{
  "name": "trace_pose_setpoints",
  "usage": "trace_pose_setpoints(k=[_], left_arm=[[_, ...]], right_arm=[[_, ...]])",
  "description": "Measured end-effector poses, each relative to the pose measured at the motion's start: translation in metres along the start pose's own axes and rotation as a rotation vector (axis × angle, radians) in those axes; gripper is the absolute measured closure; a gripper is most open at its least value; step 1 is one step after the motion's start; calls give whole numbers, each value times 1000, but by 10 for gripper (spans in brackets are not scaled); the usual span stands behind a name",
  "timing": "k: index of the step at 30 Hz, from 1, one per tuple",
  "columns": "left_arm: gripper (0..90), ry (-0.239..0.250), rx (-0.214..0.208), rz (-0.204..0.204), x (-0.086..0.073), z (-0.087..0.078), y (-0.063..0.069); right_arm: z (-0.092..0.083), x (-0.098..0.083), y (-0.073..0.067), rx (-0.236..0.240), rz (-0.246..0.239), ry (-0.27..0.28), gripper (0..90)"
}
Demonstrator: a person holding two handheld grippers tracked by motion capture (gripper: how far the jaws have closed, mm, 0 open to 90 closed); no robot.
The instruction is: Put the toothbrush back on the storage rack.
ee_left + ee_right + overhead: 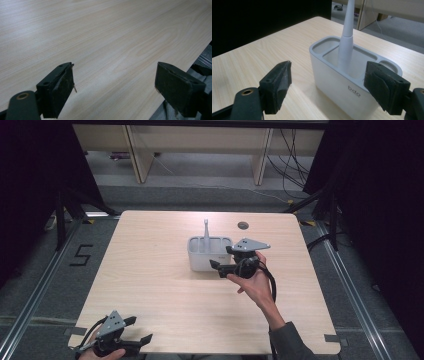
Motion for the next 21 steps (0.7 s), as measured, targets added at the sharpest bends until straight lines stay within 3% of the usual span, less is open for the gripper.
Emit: trace_pose_setpoints(k=[1, 2, 3, 7, 12, 14, 17, 18, 19, 21], left_arm=[[149, 1, -1, 0, 0, 0, 0], [149, 1, -1, 0, 0, 0, 0], [149, 1, -1, 0, 0, 0, 0], [149, -1, 0, 2, 0, -1, 0], [149, -6, 3, 8, 0, -1, 0], [149, -5, 3, 4, 0, -1, 0], [149, -9, 5, 6, 0, -1, 0], [149, -6, 5, 7, 0, -1, 0], [149, -6, 5, 7, 0, -1, 0], [149, -5, 4, 4, 0, -1, 0]], right_arm=[[-1, -2, -2, 16, 25, -14, 229], [-2, -3, -1, 0, 4, -12, 228], [-3, -5, -2, 0, 20, -19, 228], [-5, -10, -2, -5, 0, -30, 225], [-8, -18, -7, 25, 13, -40, 226], [-11, -21, -9, 12, 20, -45, 227], [-14, -24, -9, 17, 1, -41, 228], [-15, -26, -11, 23, 27, -53, 228], [-15, -27, -10, 19, 5, -42, 228], [-17, -30, -11, 26, 3, -49, 228]])
Point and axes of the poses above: each handheld gripper's, and its own axes: z roughly forward along the jaws, x roughly out of its top, y roughly to its right, the point moved 4 cm from there along z, roughly forward along the jaws, and after that the axes turned 15 degrees about -y, right-handed, at the moved point
